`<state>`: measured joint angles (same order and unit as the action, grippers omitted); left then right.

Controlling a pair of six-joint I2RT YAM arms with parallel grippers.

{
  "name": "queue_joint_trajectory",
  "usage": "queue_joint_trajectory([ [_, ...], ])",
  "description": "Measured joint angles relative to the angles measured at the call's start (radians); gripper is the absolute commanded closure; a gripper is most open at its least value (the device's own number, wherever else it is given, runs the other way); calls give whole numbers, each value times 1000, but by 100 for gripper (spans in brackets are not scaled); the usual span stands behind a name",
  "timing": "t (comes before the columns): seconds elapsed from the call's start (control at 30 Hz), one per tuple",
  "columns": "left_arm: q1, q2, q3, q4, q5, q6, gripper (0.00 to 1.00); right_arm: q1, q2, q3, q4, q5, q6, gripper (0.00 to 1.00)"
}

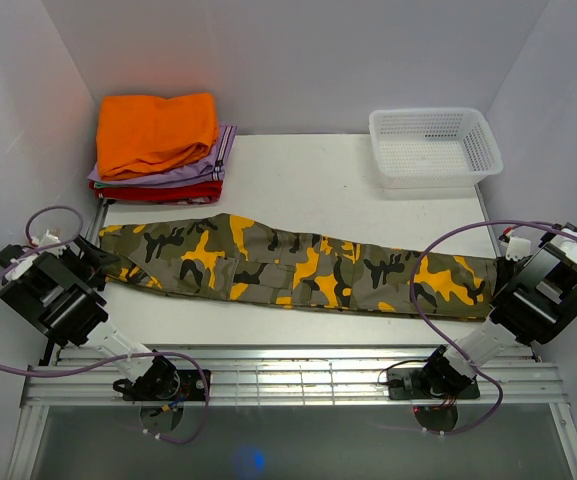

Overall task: Fold and stack the trousers
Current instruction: Fold the trousers

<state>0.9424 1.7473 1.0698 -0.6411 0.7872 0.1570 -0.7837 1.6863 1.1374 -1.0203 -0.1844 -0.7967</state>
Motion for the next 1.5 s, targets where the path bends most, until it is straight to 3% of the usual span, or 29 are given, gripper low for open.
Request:
queue_joint_trajectory([
  [0.37, -13, 10, -46, 142, -69, -142, 2, 0, 10, 2, 0, 18, 0, 92],
  [0.97, -22, 2, -32, 127, -148, -179, 2, -29, 68, 57, -21, 51, -21, 91],
  [1.03, -22, 2, -29, 117, -143, -171, 2, -33, 69, 27, 9, 59, -25, 84],
  [1.07, -21, 2, -28, 109, -135, -163, 2, -34, 69, 14, 21, 64, -27, 68],
  [1.13, -19, 2, -26, 90, -116, -136, 2, -34, 70, 0, 44, 82, -31, 50],
  [1.17, -17, 1, -25, 81, -107, -117, 2, -35, 70, -1, 54, 90, -35, 46],
  [1.3, -16, -50, -26, 14, -85, -33, 2, -39, 66, 1, 61, 104, -46, 41],
  [1.5, -19, -267, -28, -72, -40, 90, 2, -39, 51, 29, 47, 101, -41, 36],
])
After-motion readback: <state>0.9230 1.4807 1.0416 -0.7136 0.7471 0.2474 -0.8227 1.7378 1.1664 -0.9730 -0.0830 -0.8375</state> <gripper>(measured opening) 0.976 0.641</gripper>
